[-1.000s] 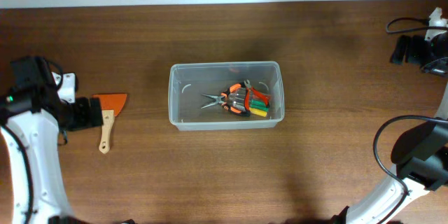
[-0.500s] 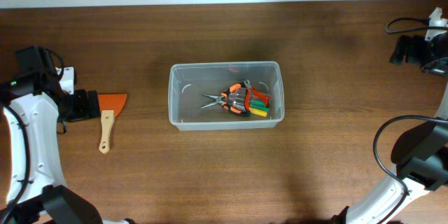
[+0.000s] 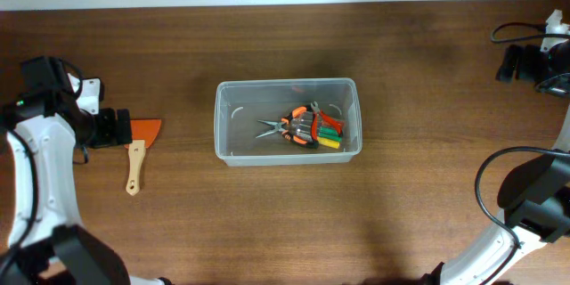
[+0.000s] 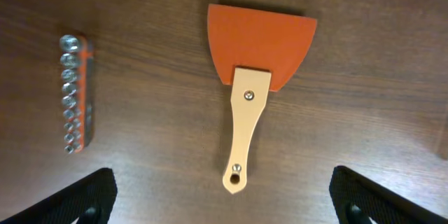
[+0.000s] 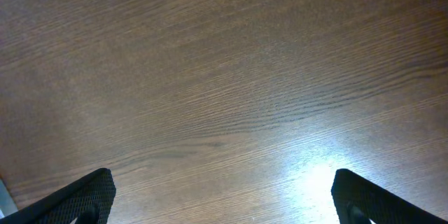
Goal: Pack container
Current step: 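Move the left gripper left toward the orange scraper, then lower the left gripper and grasp the scraper's wooden handle near the blade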
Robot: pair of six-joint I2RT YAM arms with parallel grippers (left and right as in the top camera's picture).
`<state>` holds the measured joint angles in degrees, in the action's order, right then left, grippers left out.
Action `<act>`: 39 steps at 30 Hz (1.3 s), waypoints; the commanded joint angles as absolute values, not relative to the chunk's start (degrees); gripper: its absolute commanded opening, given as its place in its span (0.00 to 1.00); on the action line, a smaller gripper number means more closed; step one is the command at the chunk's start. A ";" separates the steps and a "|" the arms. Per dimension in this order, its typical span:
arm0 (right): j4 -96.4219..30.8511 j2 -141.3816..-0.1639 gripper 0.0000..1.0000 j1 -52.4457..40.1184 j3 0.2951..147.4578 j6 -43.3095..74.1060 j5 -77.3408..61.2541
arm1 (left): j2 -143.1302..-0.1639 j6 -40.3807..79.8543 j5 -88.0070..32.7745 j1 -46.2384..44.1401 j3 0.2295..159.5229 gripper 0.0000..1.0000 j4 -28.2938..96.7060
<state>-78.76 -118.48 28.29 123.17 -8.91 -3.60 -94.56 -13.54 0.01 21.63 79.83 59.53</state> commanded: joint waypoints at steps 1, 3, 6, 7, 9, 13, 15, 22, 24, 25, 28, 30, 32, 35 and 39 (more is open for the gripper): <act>-78.56 -118.50 0.99 28.14 122.87 -8.25 -4.08 | -98.61 -15.31 0.19 21.87 79.44 0.99 58.89; -78.59 -118.50 0.99 28.14 122.87 -8.25 -4.08 | -100.01 -15.31 0.21 21.82 79.44 0.99 58.63; -78.59 -118.50 0.99 28.14 122.87 -8.25 -4.08 | -101.67 -15.31 0.19 21.80 79.44 0.99 57.91; -78.59 -118.50 0.99 28.14 122.87 -8.25 -4.08 | -102.17 -15.33 0.21 21.74 79.44 0.99 57.69; -78.56 -118.50 0.98 28.14 122.87 -8.25 -4.05 | -102.96 -15.33 0.43 21.39 79.44 0.99 57.63; -78.59 -118.50 0.99 28.14 122.87 -8.27 -4.08 | -104.81 -15.33 1.91 20.49 79.42 0.99 57.69; -78.56 -118.50 0.99 28.14 122.87 -8.27 -4.08 | -106.02 -15.88 3.09 20.01 79.42 0.99 57.95; -78.59 -118.50 0.99 28.14 122.87 -8.25 -4.08 | -108.22 -19.88 3.31 19.05 79.42 0.99 60.38; -78.59 -118.50 0.99 28.14 122.87 -8.27 -4.08 | -108.22 -20.34 4.14 19.07 79.42 0.99 60.64; -78.56 -118.50 0.99 28.14 122.87 -8.27 -4.08 | -108.22 -20.78 4.43 19.07 79.42 0.99 60.80; -78.56 -118.50 0.99 28.14 122.87 -8.25 -4.08 | -108.31 -23.18 4.60 19.07 79.42 0.99 61.63; -78.56 -118.50 0.99 28.14 122.87 -8.27 -4.08 | -108.31 -23.53 4.51 19.14 79.42 0.99 61.73; -78.56 -118.50 0.99 28.14 122.87 -8.27 -4.05 | -108.31 -23.53 4.58 19.16 79.42 0.99 61.78; -78.56 -118.50 0.99 28.14 122.87 -8.27 -4.08 | -108.31 -23.49 4.71 19.29 79.42 0.99 62.37; -78.56 -118.50 0.99 28.14 122.87 -8.25 -4.08 | -108.31 -23.24 6.33 19.66 78.43 0.99 62.72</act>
